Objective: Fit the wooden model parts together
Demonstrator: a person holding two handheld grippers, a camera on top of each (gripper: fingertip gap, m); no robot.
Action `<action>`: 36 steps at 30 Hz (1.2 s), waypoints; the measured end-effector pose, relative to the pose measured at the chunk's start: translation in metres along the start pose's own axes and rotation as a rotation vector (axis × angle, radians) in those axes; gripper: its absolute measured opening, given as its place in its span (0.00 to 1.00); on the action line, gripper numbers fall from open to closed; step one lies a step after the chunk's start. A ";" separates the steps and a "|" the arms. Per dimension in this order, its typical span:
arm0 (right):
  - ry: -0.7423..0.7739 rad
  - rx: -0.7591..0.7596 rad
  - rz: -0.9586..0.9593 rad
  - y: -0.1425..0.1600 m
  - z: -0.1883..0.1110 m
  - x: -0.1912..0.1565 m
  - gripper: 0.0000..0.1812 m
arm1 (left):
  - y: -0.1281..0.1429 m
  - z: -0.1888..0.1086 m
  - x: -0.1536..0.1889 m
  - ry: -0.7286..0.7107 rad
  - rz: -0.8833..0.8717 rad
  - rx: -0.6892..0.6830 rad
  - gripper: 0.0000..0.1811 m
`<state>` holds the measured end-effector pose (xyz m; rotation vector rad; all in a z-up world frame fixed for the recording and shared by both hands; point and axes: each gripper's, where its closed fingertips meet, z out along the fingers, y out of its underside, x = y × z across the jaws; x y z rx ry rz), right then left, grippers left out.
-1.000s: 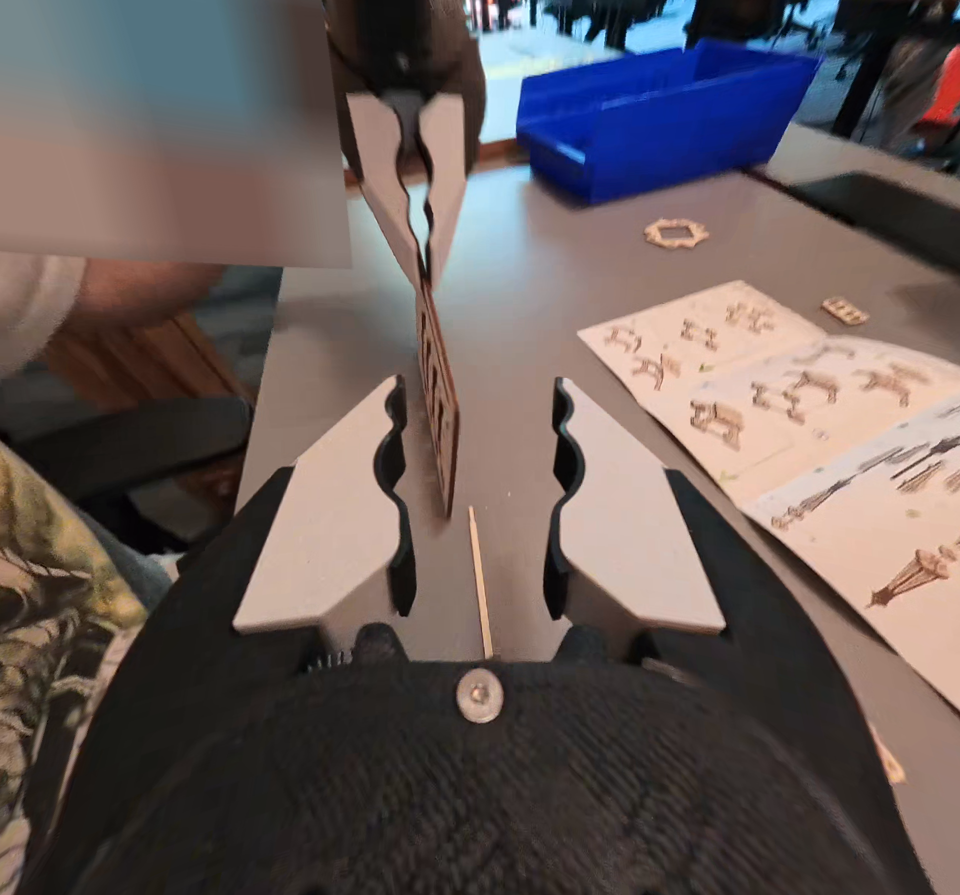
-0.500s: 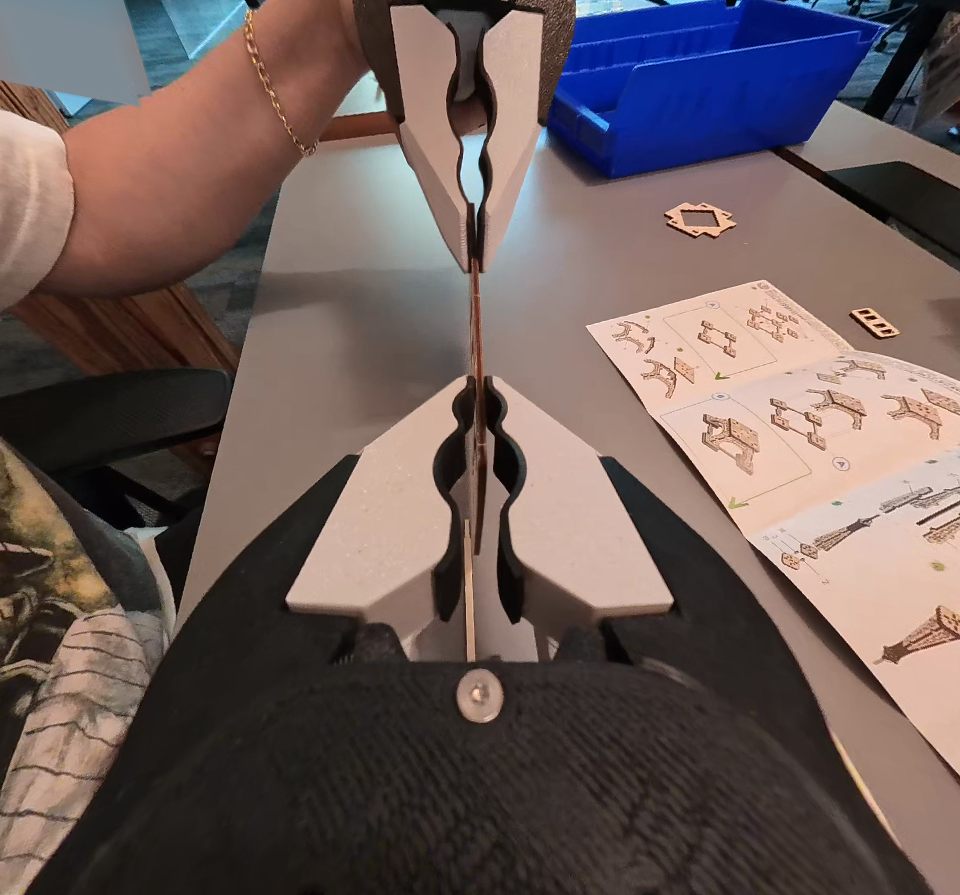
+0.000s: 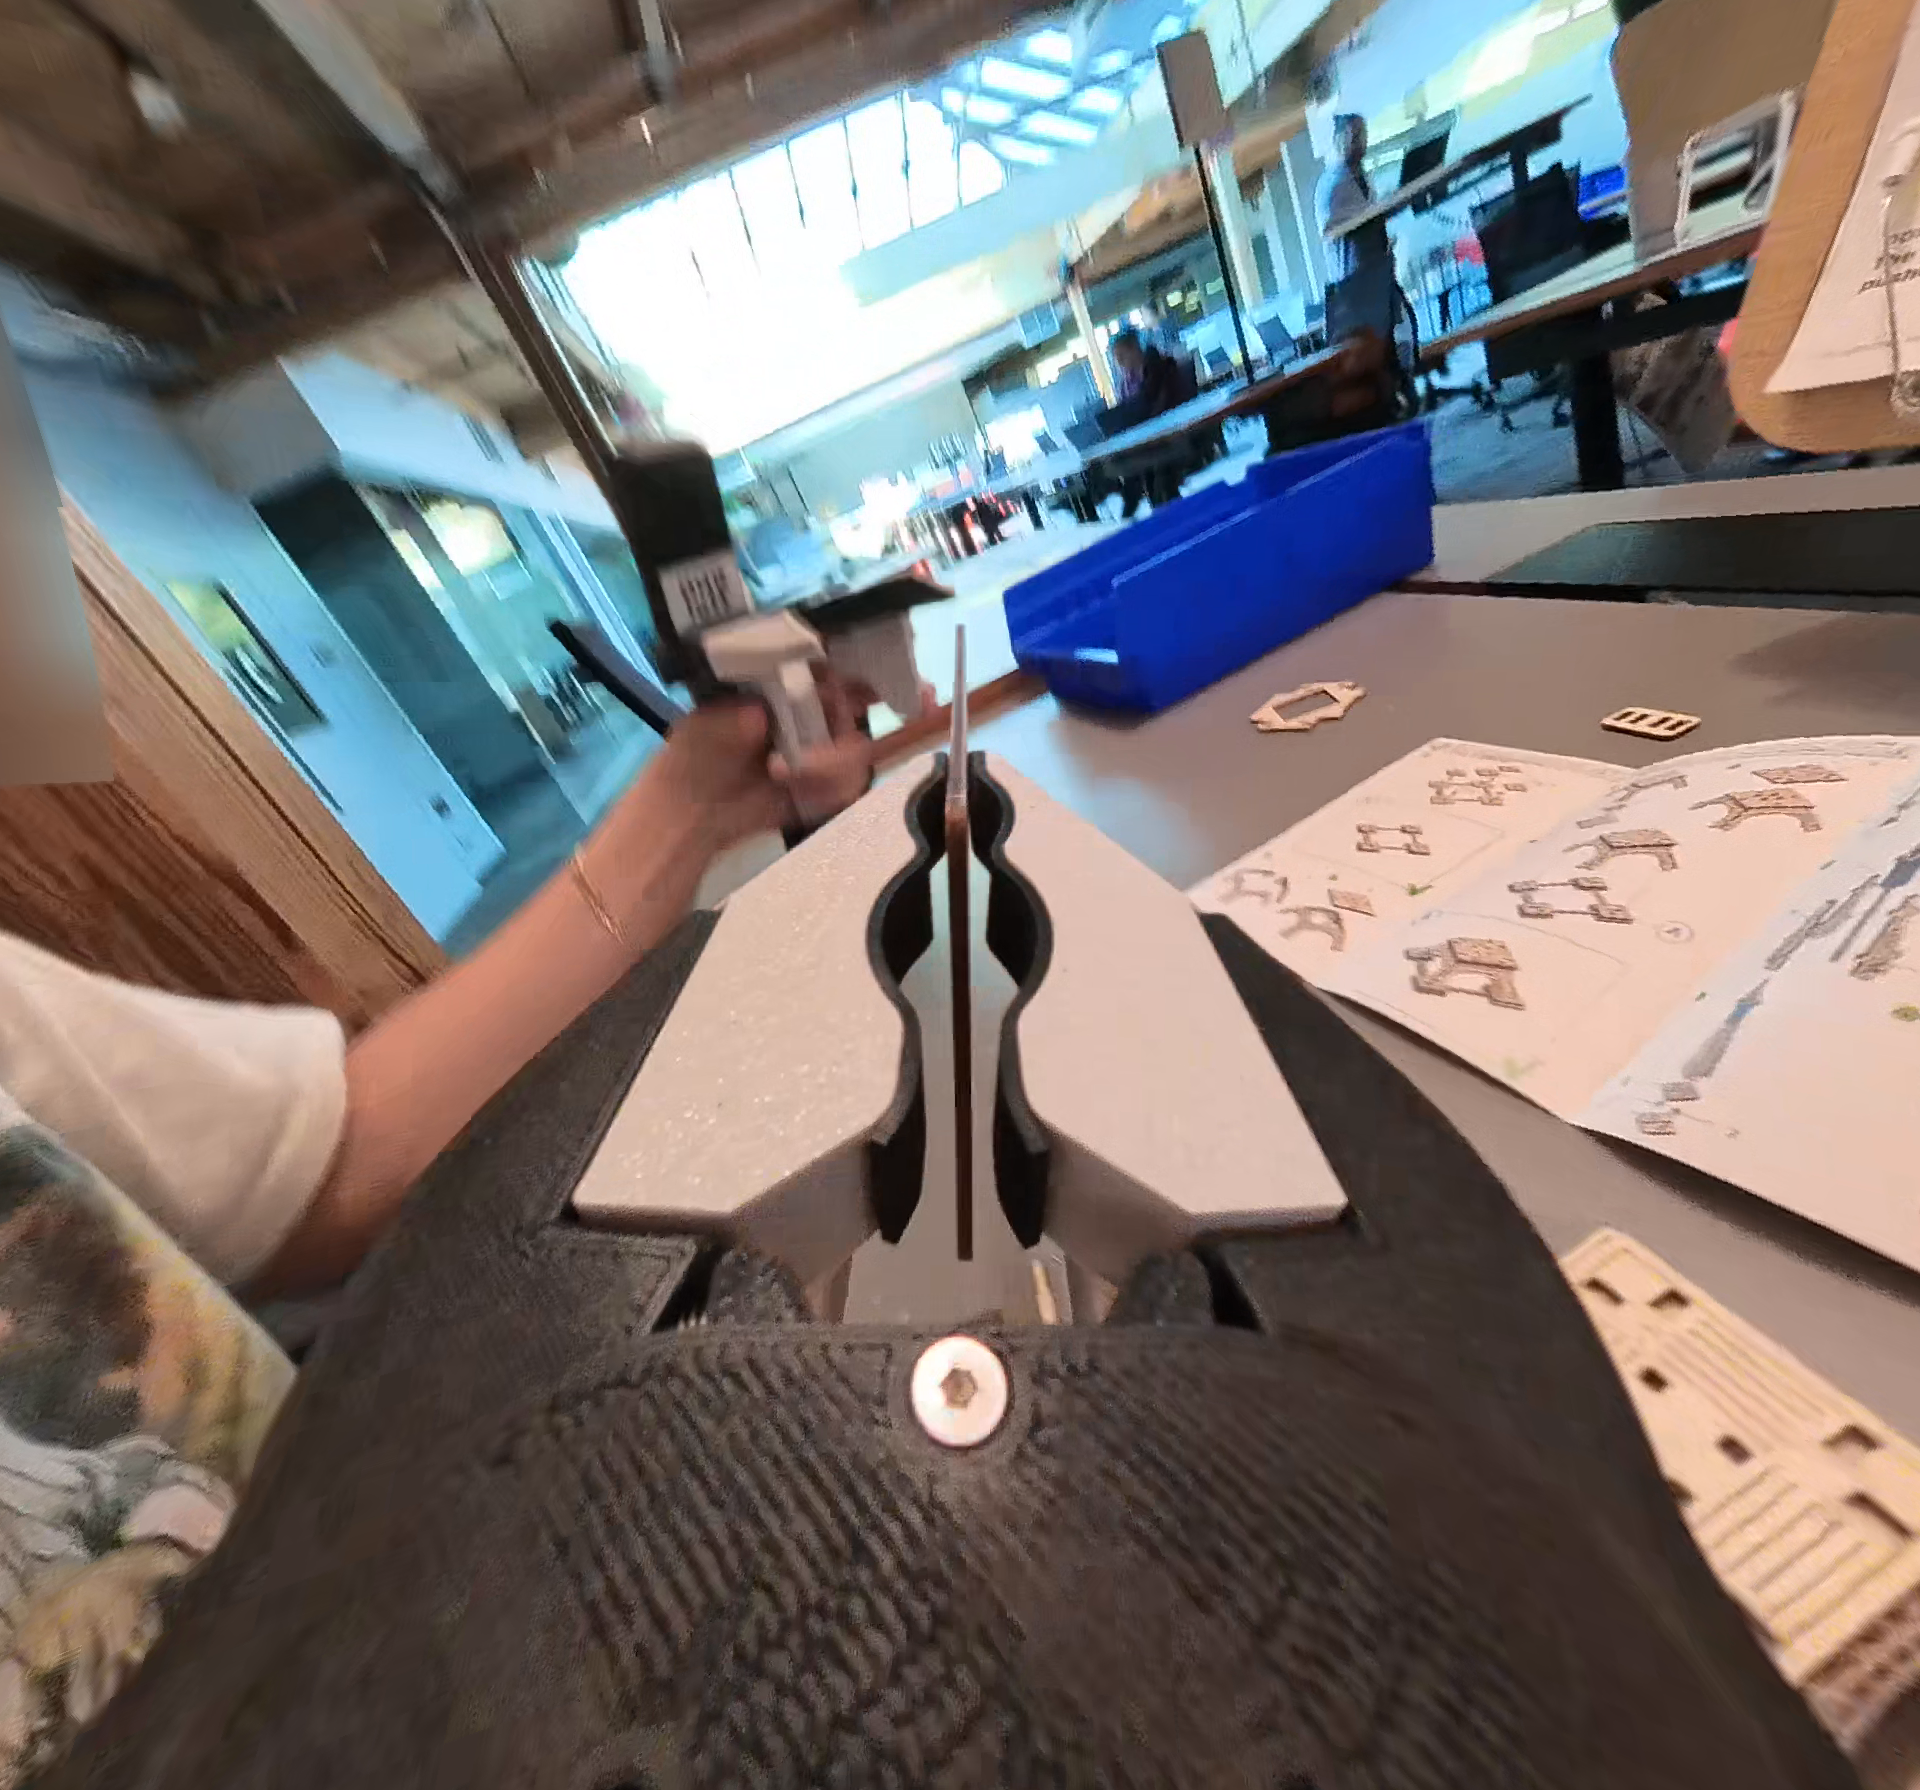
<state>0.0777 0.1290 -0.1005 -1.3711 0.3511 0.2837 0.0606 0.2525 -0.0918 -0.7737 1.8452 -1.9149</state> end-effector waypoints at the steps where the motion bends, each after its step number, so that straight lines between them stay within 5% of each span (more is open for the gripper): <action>1: -0.017 0.034 0.039 -0.003 -0.002 -0.002 0.00 | 0.007 -0.003 0.000 -0.019 -0.060 0.033 0.27; 6: -0.096 0.246 0.266 -0.022 -0.013 -0.003 0.00 | 0.046 0.006 0.031 0.049 -0.308 0.115 0.30; 10: -0.125 0.289 0.391 -0.010 -0.007 -0.007 0.00 | 0.048 0.024 0.072 0.217 -0.365 0.116 0.30; 16: -0.150 0.261 0.412 0.005 0.010 -0.018 0.00 | 0.038 0.018 0.073 0.192 -0.254 0.145 0.03; 20: -0.121 0.137 0.269 0.018 0.025 -0.022 0.01 | 0.035 0.004 0.049 0.161 -0.308 0.159 0.01; 23: -0.011 -0.094 0.054 0.039 0.028 -0.008 0.25 | 0.046 -0.005 0.032 0.162 -0.394 0.037 0.00; 25: 0.057 -0.220 -0.081 0.046 0.024 0.001 0.31 | 0.058 -0.010 0.023 0.155 -0.463 -0.068 0.00; 36: -0.012 -0.449 -0.064 0.087 0.034 -0.011 0.14 | 0.065 -0.015 0.025 0.229 -0.661 -0.064 0.00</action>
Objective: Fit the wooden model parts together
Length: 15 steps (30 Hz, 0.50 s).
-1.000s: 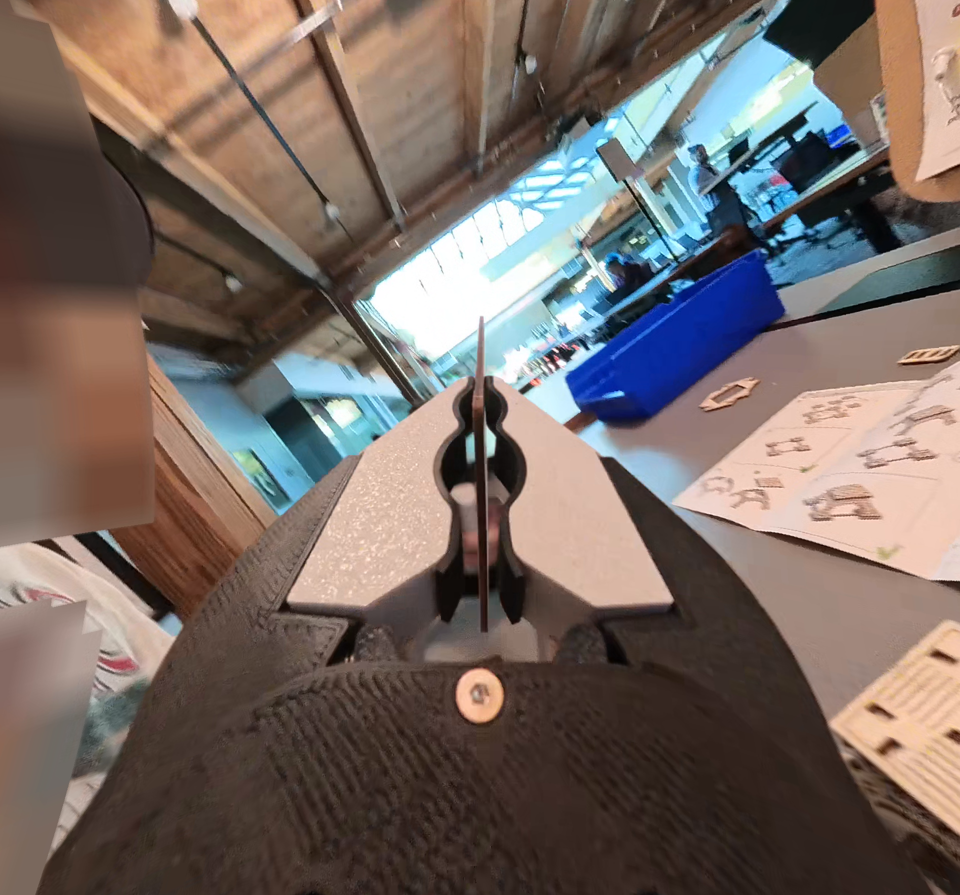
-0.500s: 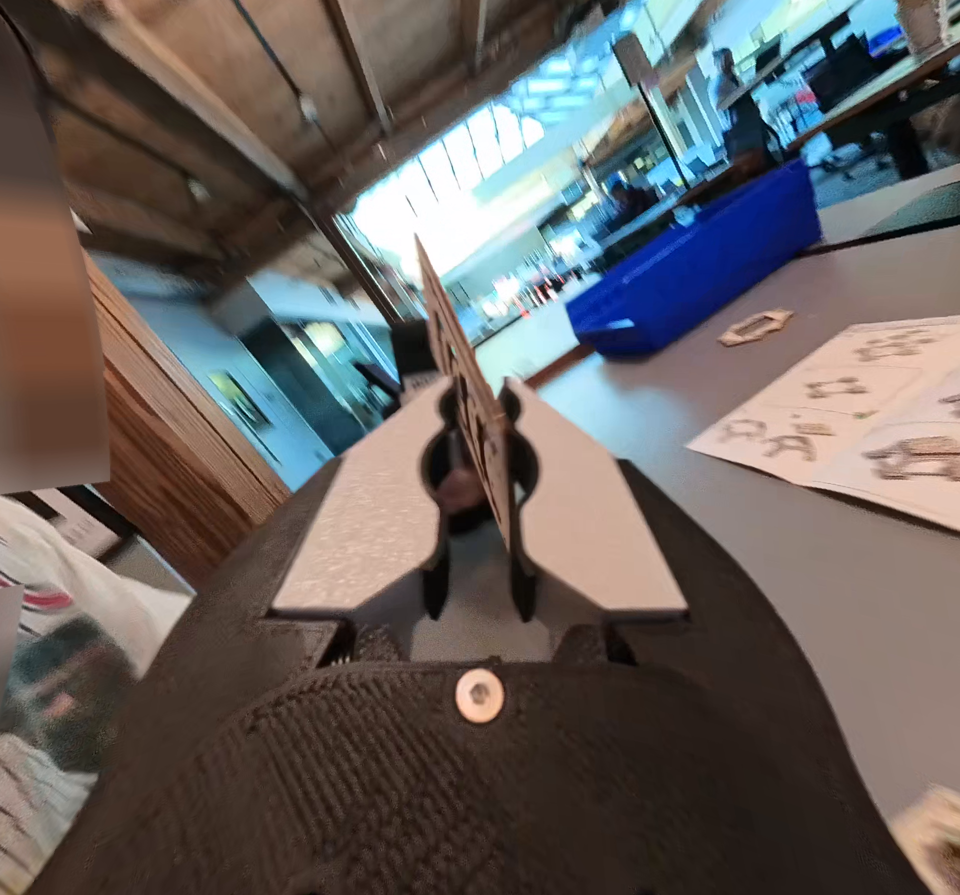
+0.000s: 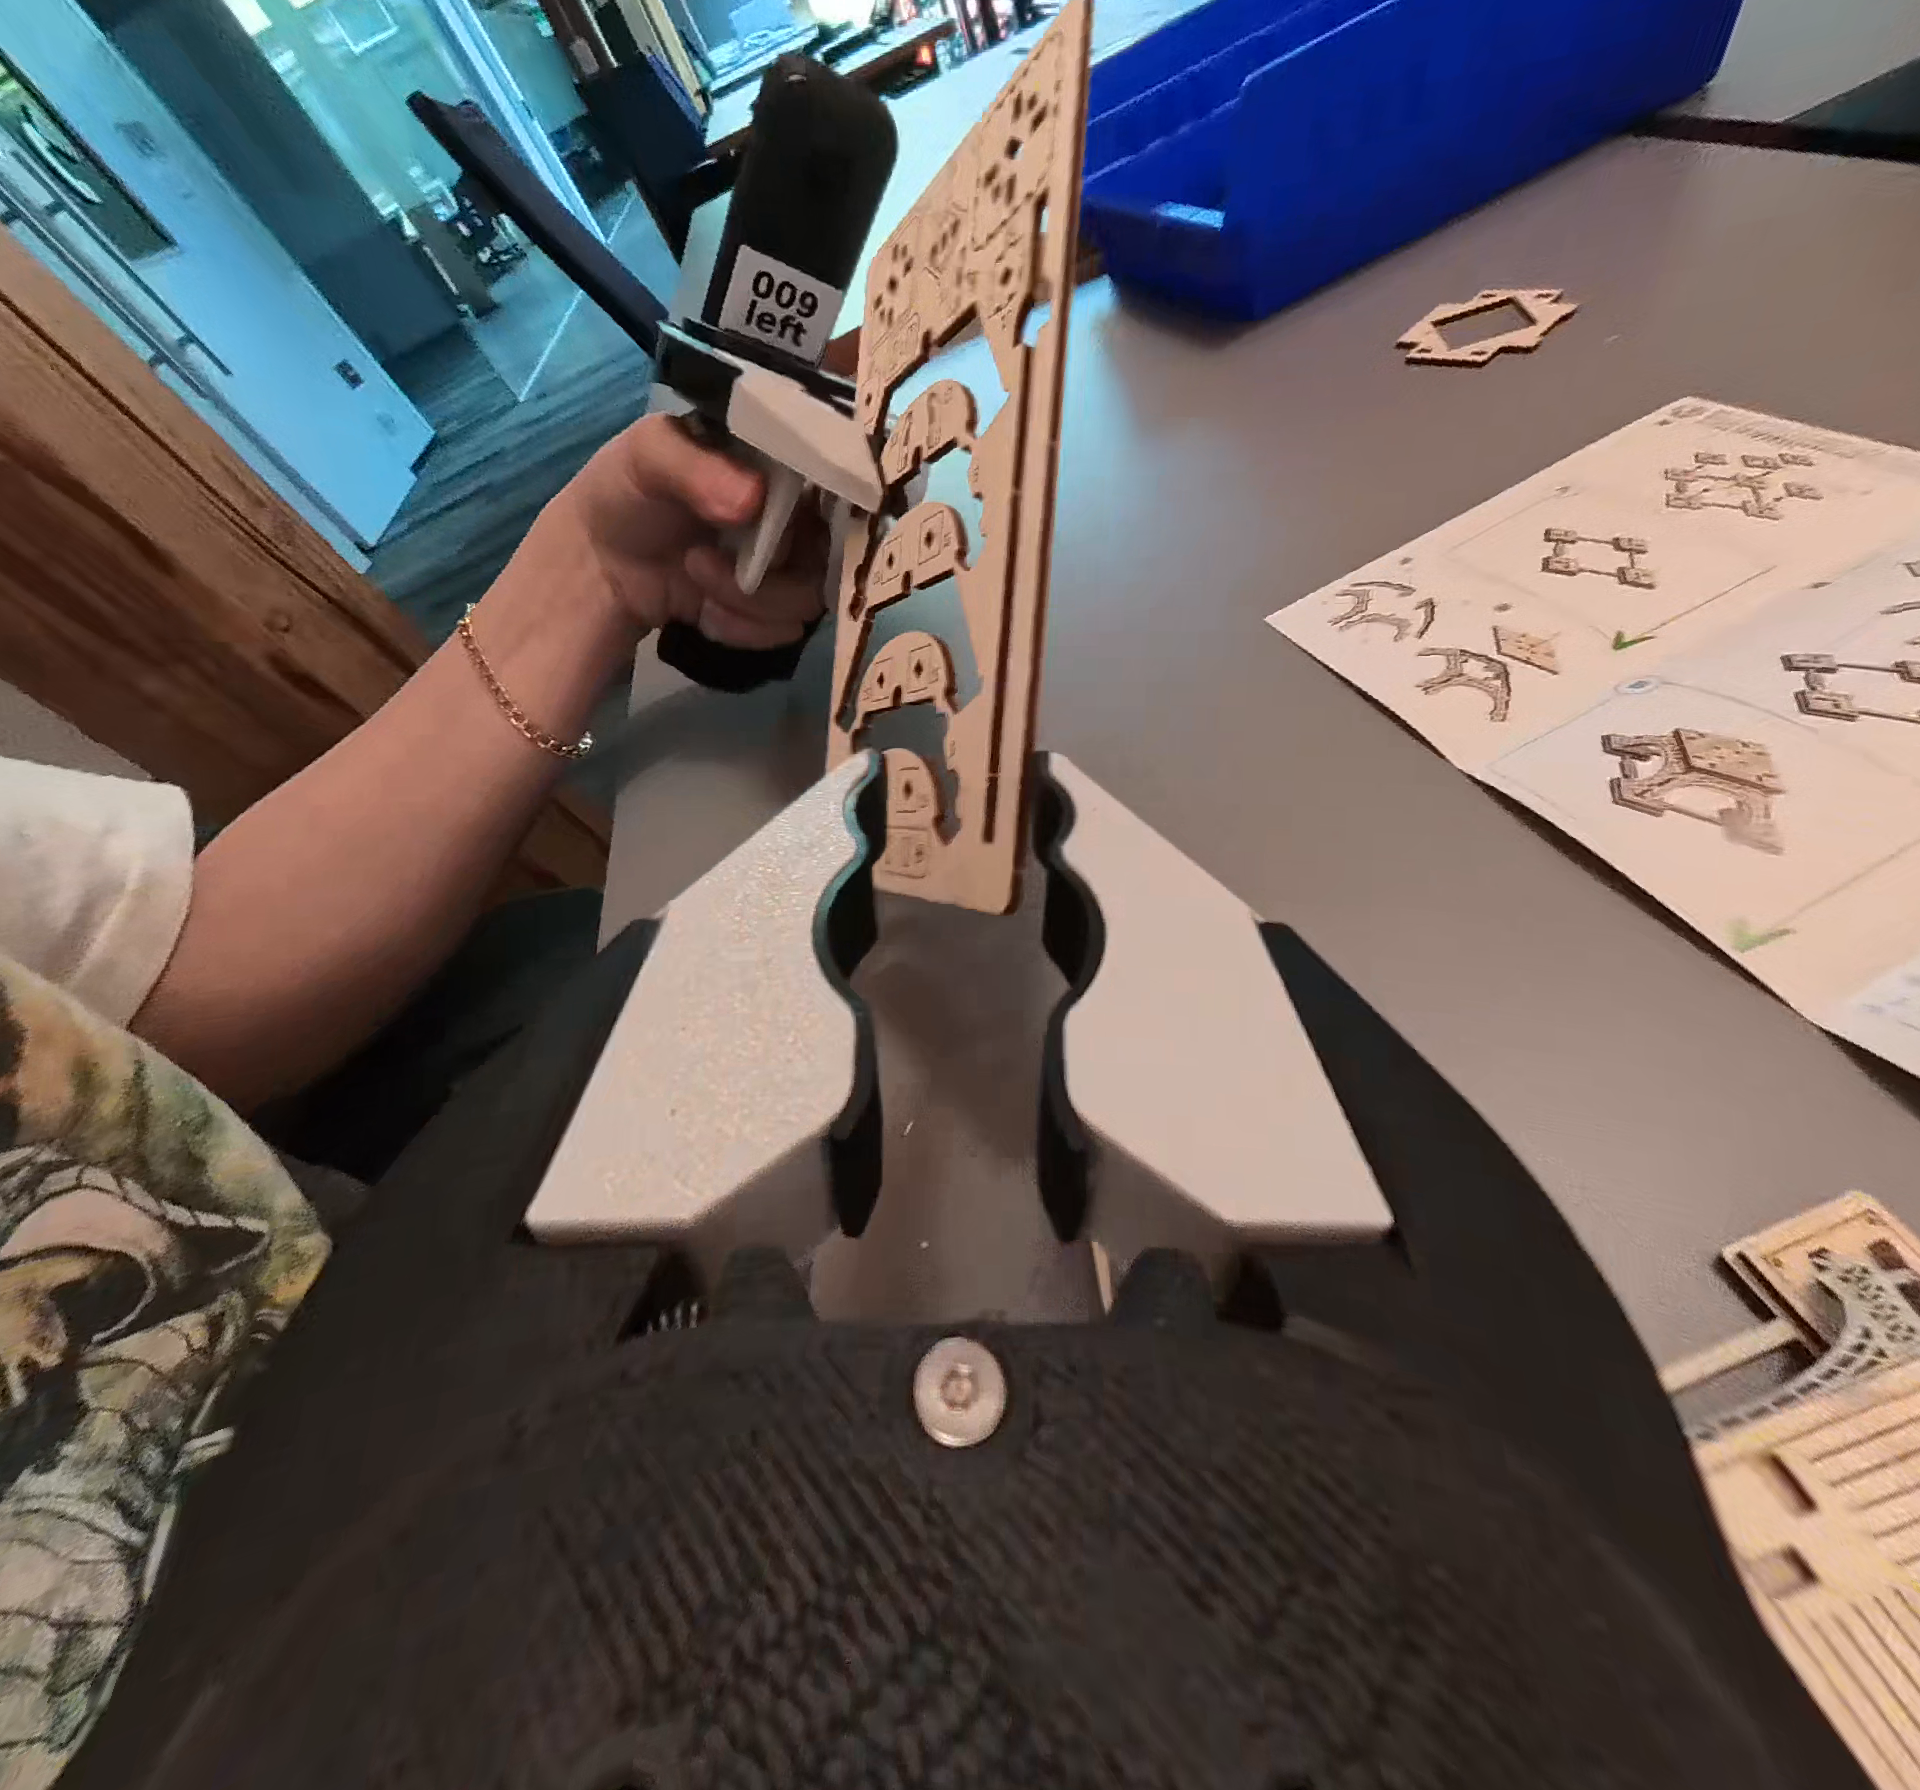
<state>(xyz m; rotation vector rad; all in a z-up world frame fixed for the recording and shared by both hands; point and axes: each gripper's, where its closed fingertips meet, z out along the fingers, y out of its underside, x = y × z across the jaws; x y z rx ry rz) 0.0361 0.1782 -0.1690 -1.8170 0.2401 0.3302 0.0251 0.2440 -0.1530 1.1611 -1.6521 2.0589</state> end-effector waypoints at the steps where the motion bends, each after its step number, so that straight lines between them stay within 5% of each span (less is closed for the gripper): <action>1: 0.010 0.004 0.001 0.000 0.002 0.002 0.12 | 0.002 0.000 0.002 0.009 0.003 -0.009 0.00; 15: -0.121 0.039 0.175 0.001 0.014 -0.014 0.00 | 0.007 0.000 -0.001 -0.047 0.068 -0.021 0.03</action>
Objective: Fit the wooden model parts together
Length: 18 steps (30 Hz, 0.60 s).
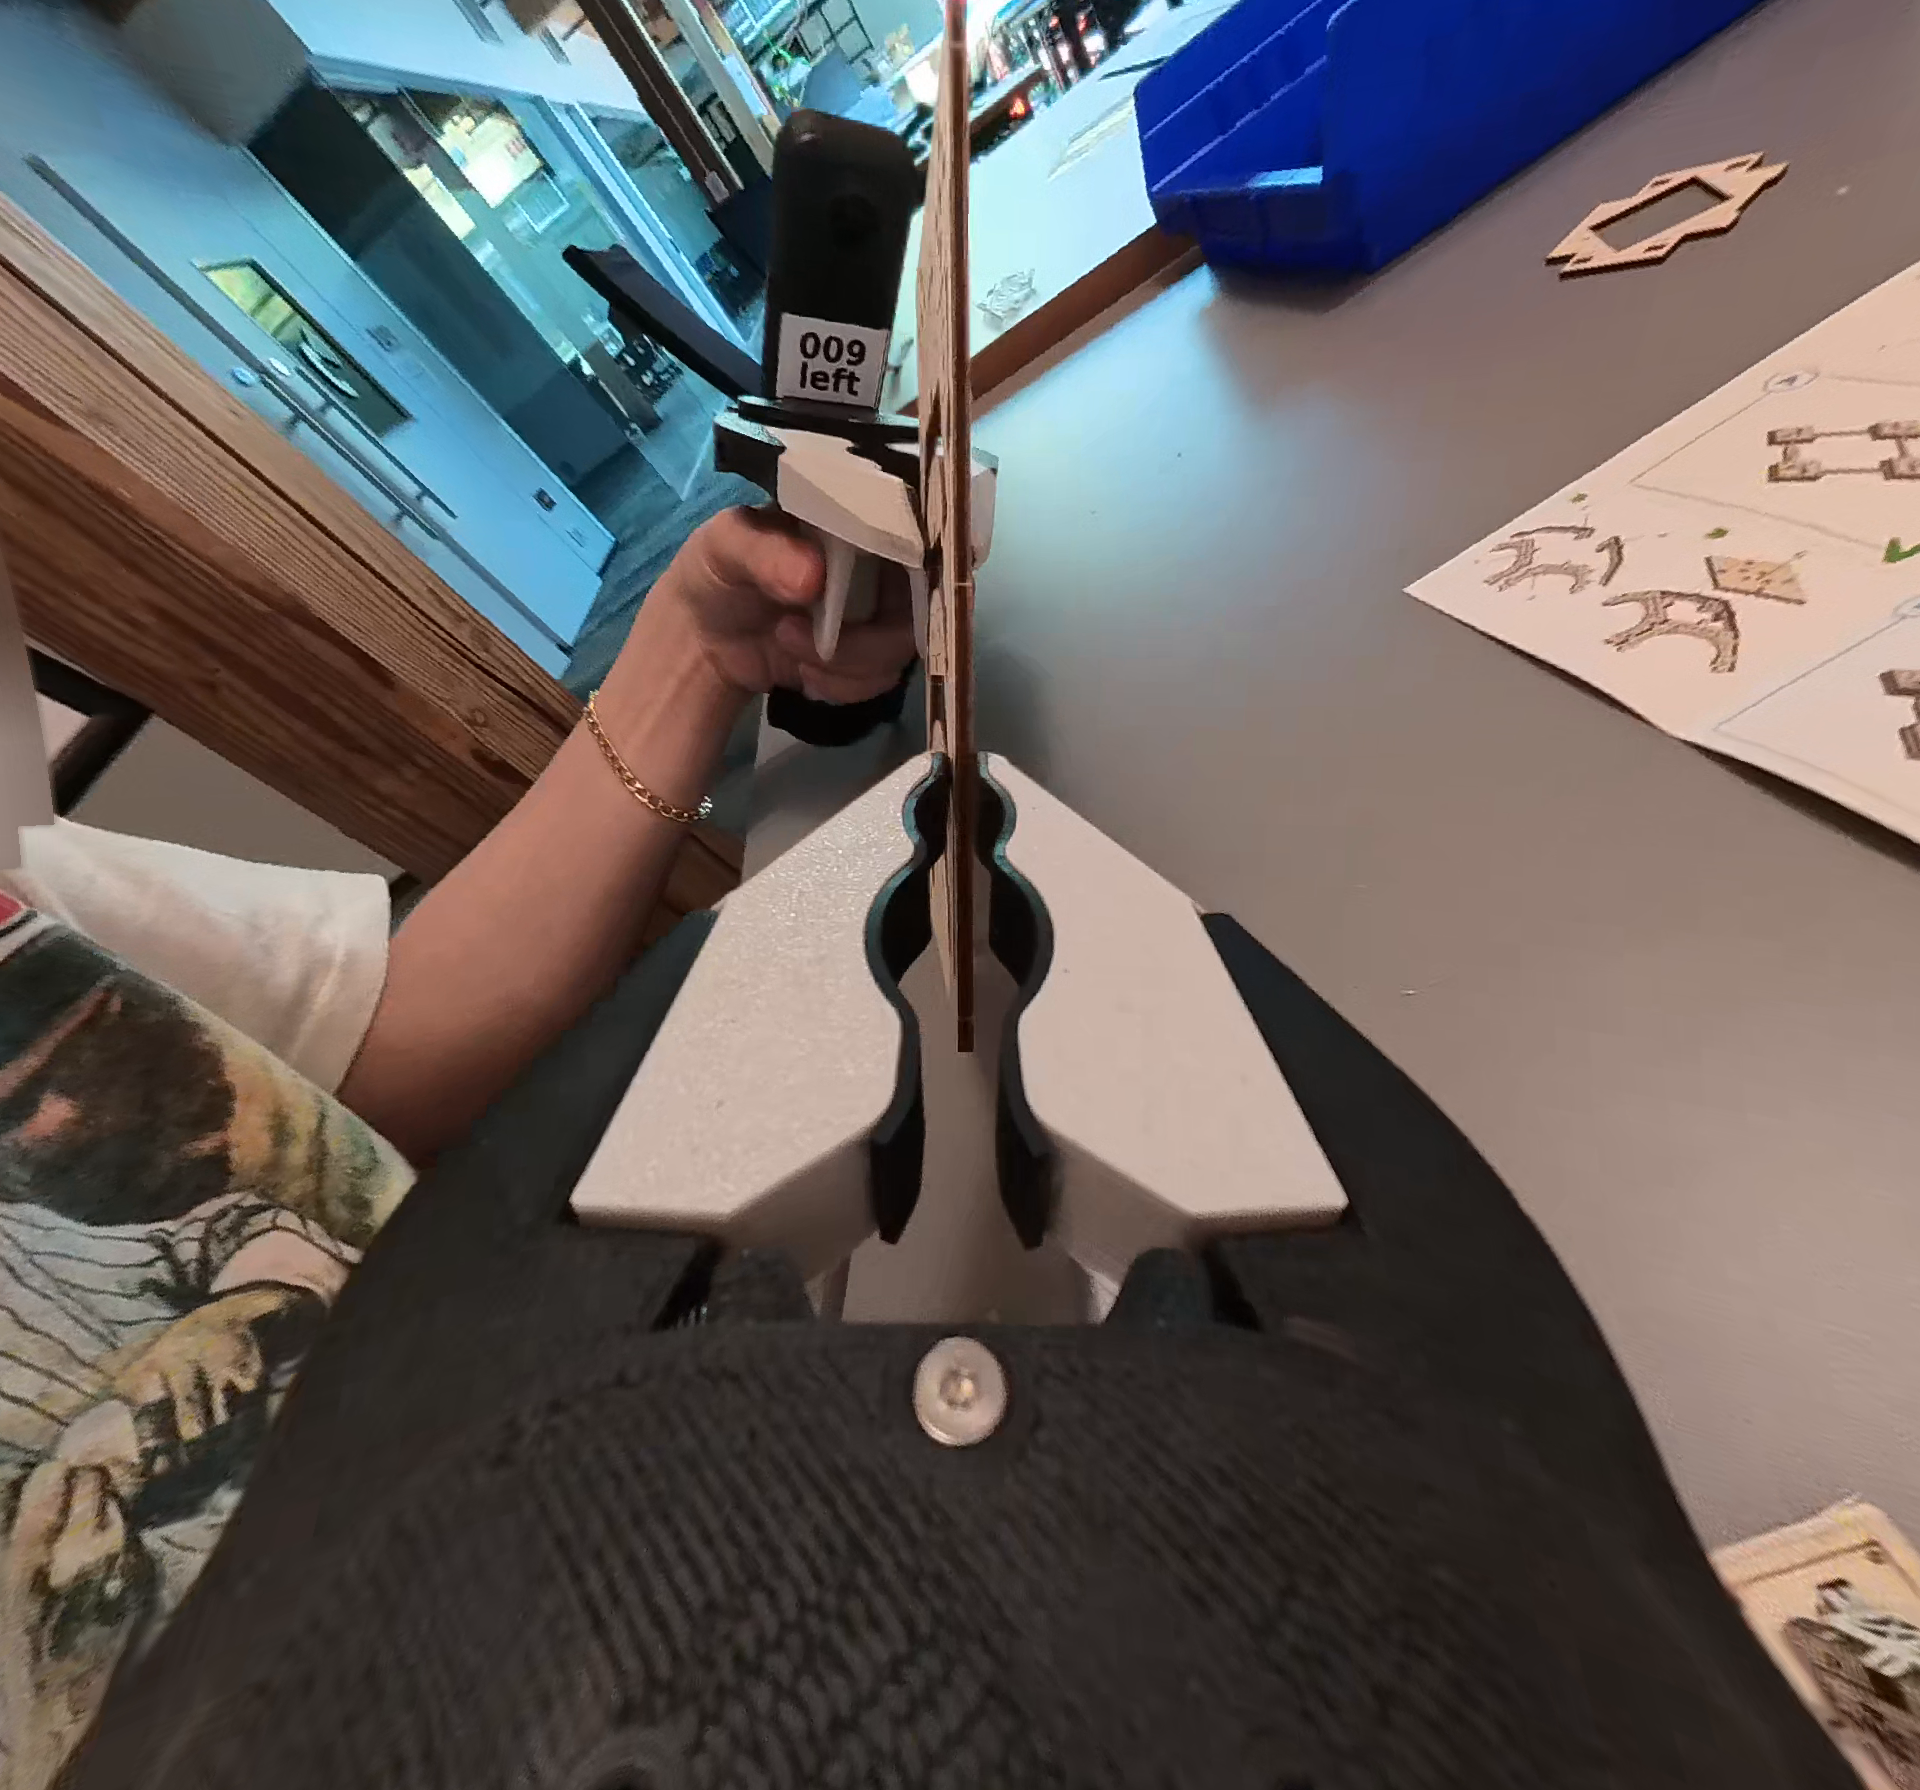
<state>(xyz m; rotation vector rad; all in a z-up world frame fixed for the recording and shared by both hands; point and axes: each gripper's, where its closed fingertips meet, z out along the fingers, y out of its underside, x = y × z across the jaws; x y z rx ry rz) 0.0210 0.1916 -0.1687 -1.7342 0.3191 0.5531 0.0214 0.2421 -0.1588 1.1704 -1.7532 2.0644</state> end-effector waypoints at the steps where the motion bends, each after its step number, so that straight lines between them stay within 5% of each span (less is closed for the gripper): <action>1: -0.010 0.005 0.019 0.000 0.000 -0.001 0.00 | 0.000 0.000 0.001 0.001 0.001 0.002 0.03; 10: 0.008 -0.024 0.023 0.005 -0.003 0.002 0.03 | -0.001 0.003 0.005 0.040 -0.051 0.015 0.00; 14: 0.117 -0.083 -0.086 0.010 -0.005 0.013 0.22 | 0.006 0.005 0.002 0.012 -0.068 -0.031 0.00; 18: 0.203 -0.085 -0.188 0.005 -0.006 0.019 0.25 | 0.008 0.008 0.001 0.023 -0.112 -0.035 0.00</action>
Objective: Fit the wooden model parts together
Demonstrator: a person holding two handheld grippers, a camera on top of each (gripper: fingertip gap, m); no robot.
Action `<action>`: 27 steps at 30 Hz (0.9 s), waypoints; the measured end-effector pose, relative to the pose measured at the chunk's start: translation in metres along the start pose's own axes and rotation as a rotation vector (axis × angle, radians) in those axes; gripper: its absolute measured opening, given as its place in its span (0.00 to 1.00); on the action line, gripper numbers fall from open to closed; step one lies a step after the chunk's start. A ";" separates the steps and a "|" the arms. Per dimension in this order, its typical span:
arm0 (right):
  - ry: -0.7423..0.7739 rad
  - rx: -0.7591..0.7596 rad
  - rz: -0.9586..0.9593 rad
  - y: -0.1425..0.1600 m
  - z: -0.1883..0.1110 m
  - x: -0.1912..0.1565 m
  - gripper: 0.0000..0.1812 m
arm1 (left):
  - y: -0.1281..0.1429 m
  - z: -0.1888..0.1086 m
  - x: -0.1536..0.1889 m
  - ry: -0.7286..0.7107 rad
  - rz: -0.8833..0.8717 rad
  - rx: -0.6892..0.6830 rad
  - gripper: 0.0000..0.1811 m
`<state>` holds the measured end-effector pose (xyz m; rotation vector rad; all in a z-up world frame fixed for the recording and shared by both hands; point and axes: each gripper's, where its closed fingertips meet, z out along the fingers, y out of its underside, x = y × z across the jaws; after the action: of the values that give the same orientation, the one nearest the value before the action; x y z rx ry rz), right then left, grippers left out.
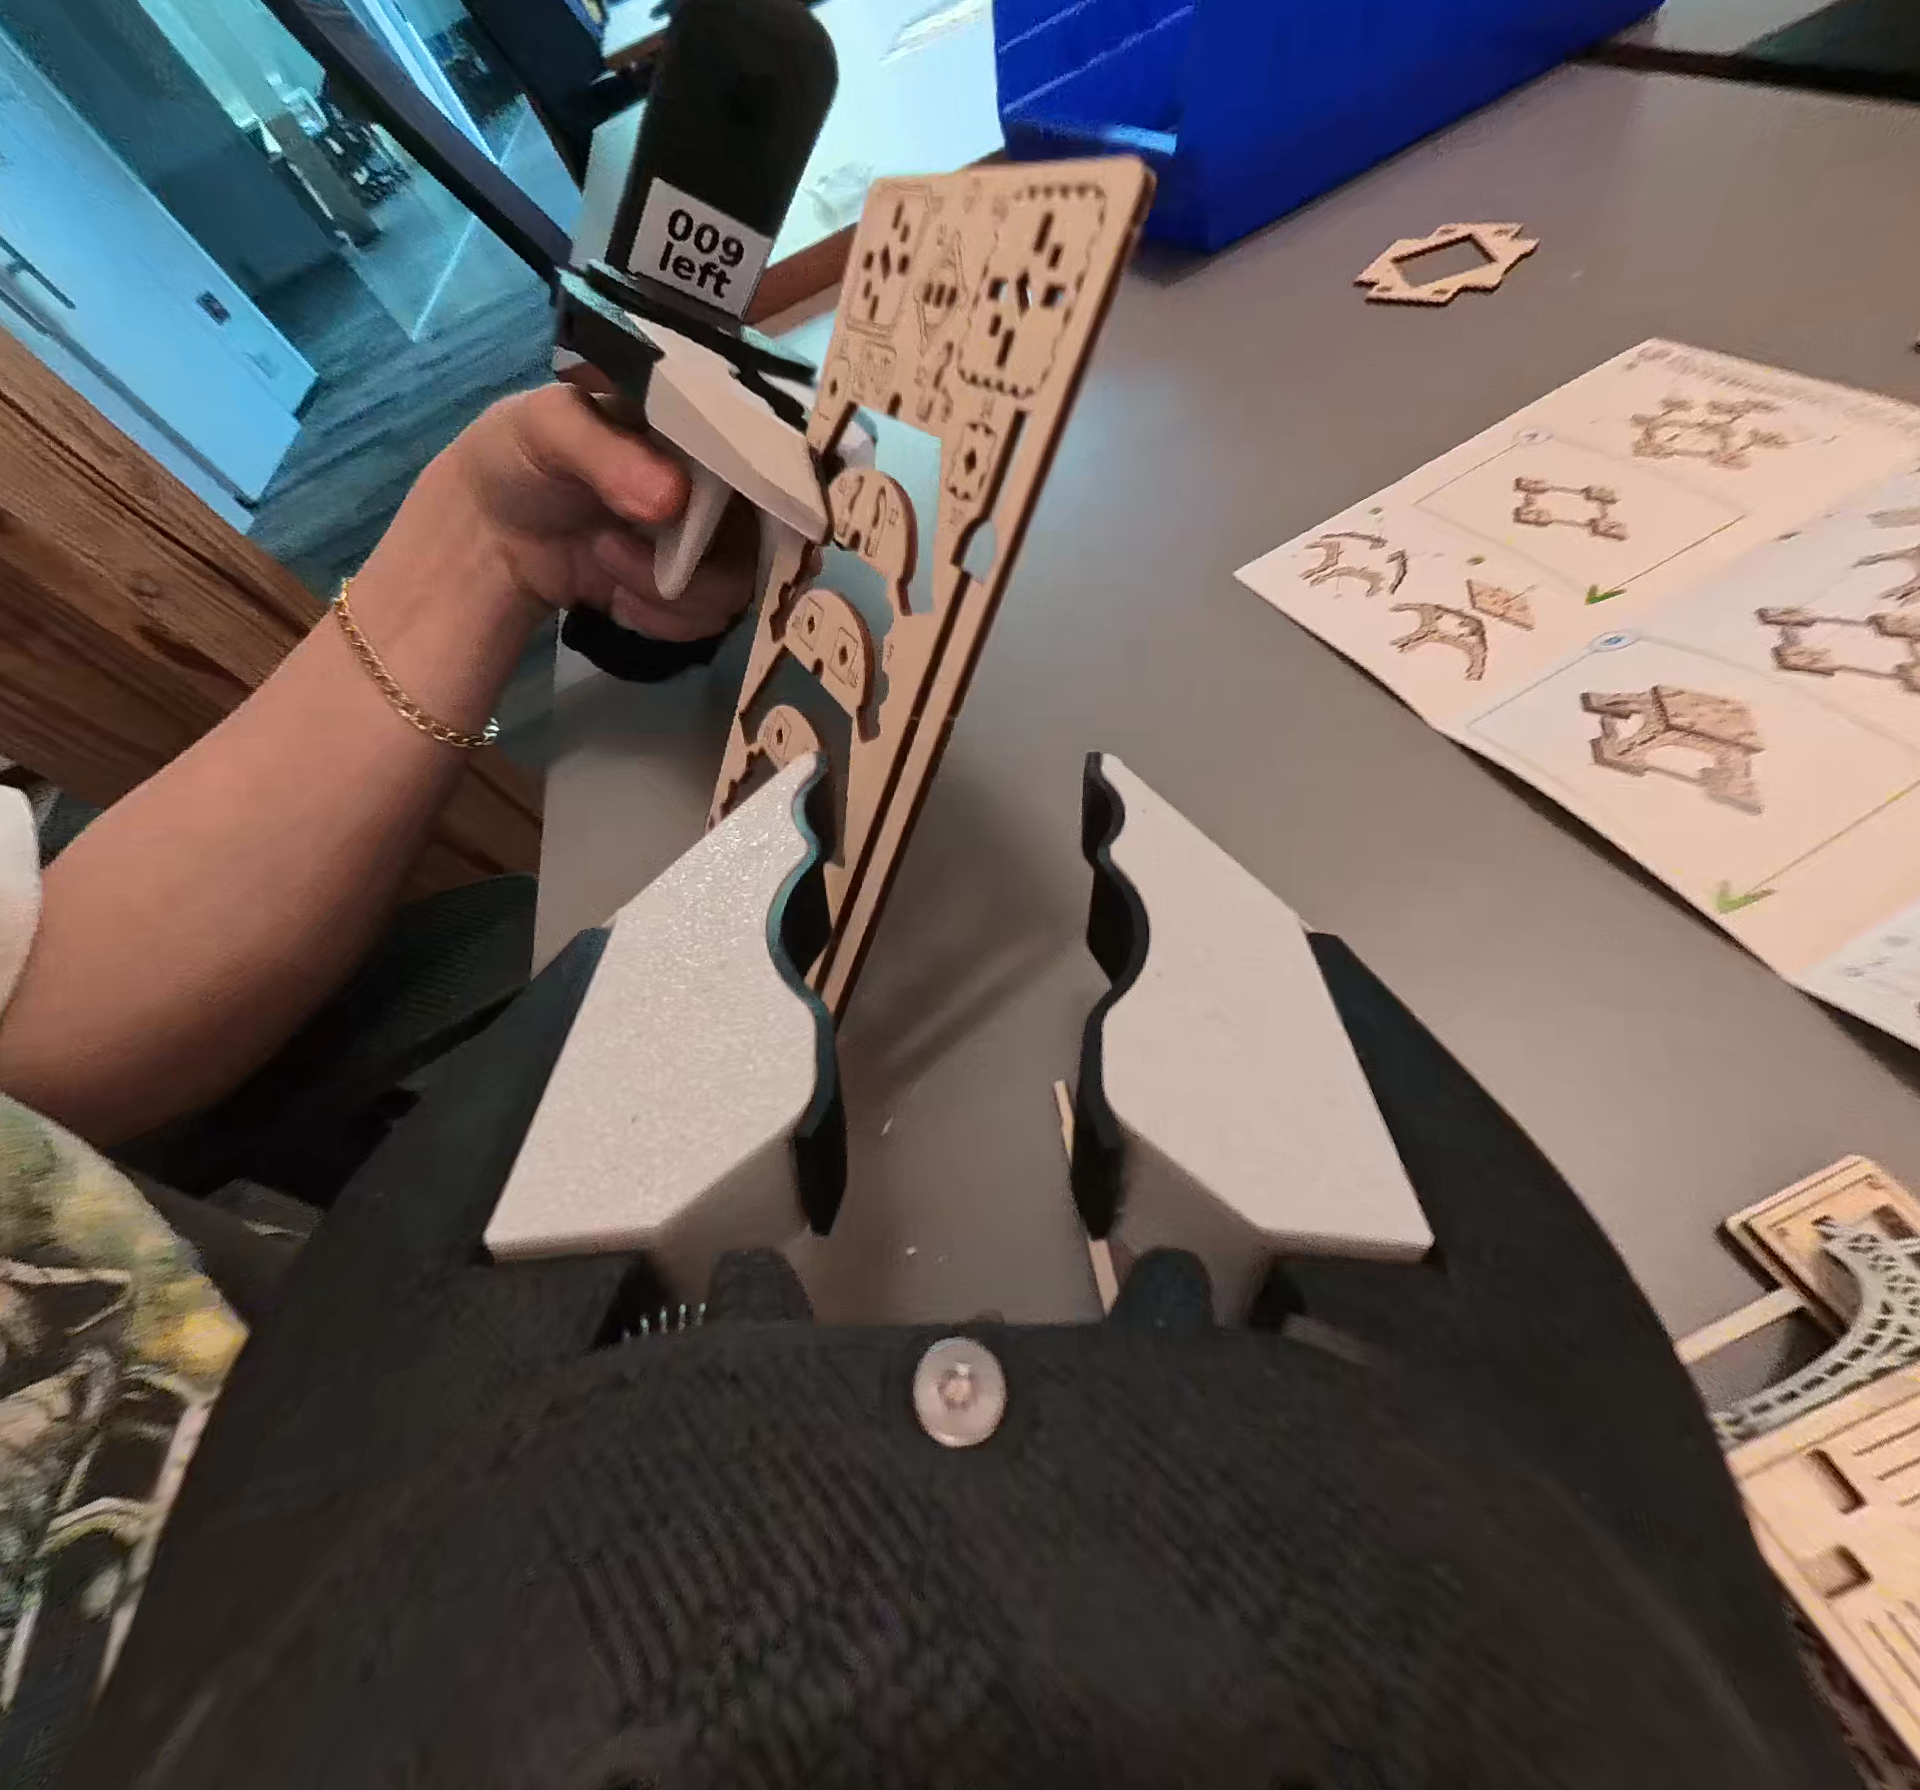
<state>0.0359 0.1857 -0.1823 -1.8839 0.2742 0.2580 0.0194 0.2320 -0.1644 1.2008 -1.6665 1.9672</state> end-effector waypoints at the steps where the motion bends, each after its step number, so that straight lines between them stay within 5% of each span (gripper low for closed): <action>1: 0.004 0.013 -0.011 -0.002 -0.001 0.000 0.26 | 0.001 0.001 -0.001 -0.001 -0.007 -0.003 0.00; 14: -0.023 0.043 0.063 -0.001 0.001 -0.003 0.13 | 0.006 0.006 0.001 0.037 -0.047 -0.018 0.00; 27: -0.201 0.107 0.250 -0.007 0.000 -0.018 0.00 | 0.003 0.005 -0.001 0.027 0.019 0.006 0.03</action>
<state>0.0209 0.1893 -0.1709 -1.7027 0.3786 0.5872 0.0202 0.2271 -0.1670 1.1590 -1.6658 1.9920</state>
